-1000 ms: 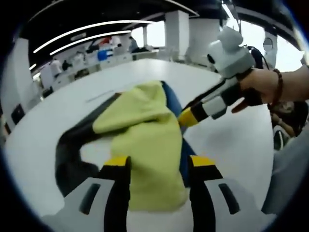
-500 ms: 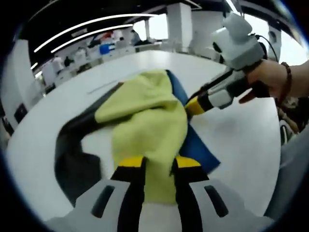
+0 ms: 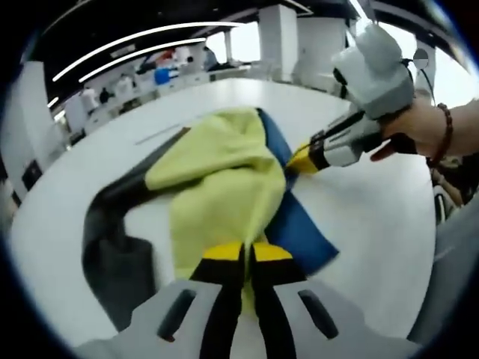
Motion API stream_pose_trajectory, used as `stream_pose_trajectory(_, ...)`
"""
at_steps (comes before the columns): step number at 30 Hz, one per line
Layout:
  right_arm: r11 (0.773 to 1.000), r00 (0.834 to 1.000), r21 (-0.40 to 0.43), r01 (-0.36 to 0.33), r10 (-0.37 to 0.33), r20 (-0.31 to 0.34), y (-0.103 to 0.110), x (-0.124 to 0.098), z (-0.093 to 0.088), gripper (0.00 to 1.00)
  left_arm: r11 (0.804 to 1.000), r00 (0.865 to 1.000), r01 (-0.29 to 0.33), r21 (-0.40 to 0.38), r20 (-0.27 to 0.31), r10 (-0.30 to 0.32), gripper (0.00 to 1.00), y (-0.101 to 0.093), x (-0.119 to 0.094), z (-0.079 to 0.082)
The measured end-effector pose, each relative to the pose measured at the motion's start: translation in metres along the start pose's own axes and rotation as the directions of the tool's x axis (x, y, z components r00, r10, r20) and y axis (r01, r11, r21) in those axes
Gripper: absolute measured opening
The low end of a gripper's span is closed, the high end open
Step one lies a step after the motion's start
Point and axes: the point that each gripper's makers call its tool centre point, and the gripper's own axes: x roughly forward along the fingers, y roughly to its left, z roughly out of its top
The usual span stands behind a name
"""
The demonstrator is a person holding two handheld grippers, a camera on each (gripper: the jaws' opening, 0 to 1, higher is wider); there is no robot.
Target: Fold the garment on the visible template until the final outline fits inside the template.
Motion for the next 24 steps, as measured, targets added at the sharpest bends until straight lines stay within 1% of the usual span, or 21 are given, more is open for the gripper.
stream_pose_trajectory(2, 1.0, 1.0, 0.001, -0.009, 0.009, 0.001, -0.001, 0.0, 0.0, 0.0, 1.0, 1.0, -0.001, 0.005, 0.001, 0.001, 0.0, 0.0, 0.0, 0.001)
stream_pose_trajectory(6, 0.999, 1.0, 0.035, -0.023, 0.022, 0.01, -0.002, -0.003, 0.0, 0.0, 1.0, 1.0, 0.0, -0.007, 0.008, 0.0, 0.0, -0.001, -0.003, 0.003)
stream_pose_trajectory(10, 0.999, 0.999, 0.043, -0.029, 0.028, 0.021, -0.003, -0.007, 0.002, 0.0, 1.0, 1.0, 0.009, -0.019, 0.02, -0.009, 0.0, -0.001, -0.006, 0.005)
stream_pose_trajectory(15, 0.999, 0.999, 0.045, -0.028, 0.026, 0.042, -0.008, -0.017, 0.007, 0.0, 1.0, 0.999, 0.014, -0.015, 0.033, -0.014, 0.0, -0.002, -0.008, 0.009)
stream_pose_trajectory(20, 1.0, 0.998, 0.025, -0.007, 0.006, 0.06, -0.018, -0.028, 0.013, 0.0, 1.0, 0.999, 0.022, -0.014, 0.049, -0.022, 0.0, -0.005, -0.012, 0.014)
stream_pose_trajectory(24, 0.999, 0.998, 0.035, 0.012, -0.015, 0.067, -0.028, -0.035, 0.013, 0.0, 0.999, 0.997, 0.032, -0.005, 0.066, -0.031, 0.0, -0.009, -0.016, 0.021)
